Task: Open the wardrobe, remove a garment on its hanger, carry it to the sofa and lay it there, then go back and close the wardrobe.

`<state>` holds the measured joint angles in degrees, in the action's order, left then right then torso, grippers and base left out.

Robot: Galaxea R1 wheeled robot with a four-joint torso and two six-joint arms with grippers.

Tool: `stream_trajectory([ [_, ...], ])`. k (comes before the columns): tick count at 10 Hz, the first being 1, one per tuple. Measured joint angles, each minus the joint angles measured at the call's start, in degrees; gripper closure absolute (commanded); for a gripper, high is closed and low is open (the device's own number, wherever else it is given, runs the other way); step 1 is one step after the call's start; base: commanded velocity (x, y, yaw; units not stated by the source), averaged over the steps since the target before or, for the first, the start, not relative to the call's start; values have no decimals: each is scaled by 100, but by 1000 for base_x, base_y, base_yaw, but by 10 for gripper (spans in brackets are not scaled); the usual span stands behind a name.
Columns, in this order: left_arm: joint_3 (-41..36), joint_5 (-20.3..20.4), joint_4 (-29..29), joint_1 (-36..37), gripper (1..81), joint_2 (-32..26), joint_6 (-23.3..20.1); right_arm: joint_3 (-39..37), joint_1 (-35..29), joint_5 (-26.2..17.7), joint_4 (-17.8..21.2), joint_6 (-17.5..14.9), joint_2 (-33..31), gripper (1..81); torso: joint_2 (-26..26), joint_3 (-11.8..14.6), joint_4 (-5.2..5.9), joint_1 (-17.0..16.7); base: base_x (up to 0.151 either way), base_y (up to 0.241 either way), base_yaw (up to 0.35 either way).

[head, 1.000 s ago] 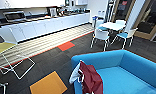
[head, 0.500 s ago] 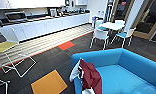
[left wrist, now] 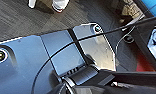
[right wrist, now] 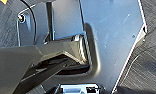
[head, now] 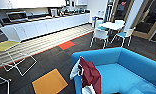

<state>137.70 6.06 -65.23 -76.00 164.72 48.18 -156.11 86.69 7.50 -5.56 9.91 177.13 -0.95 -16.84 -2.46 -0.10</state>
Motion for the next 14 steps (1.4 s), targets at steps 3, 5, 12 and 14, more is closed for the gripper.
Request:
stream_trajectory([
  [3,2,2,-10,-134,10,-6,0,-1,-17,2,0,-2,0,10,-2,2,0,7,0,0,0],
  [5,26,0,-12,-182,10,37,-5,-4,-15,2,2,0,0,10,-2,2,0,7,0,0,0],
  [12,675,27,-20,-460,10,512,-16,-15,79,-1,2,-2,-45,10,-5,5,0,2,-37,0,0],
  [14,675,17,-50,-446,10,510,-16,-15,52,5,2,-5,-45,10,-7,5,0,5,0,0,0],
])
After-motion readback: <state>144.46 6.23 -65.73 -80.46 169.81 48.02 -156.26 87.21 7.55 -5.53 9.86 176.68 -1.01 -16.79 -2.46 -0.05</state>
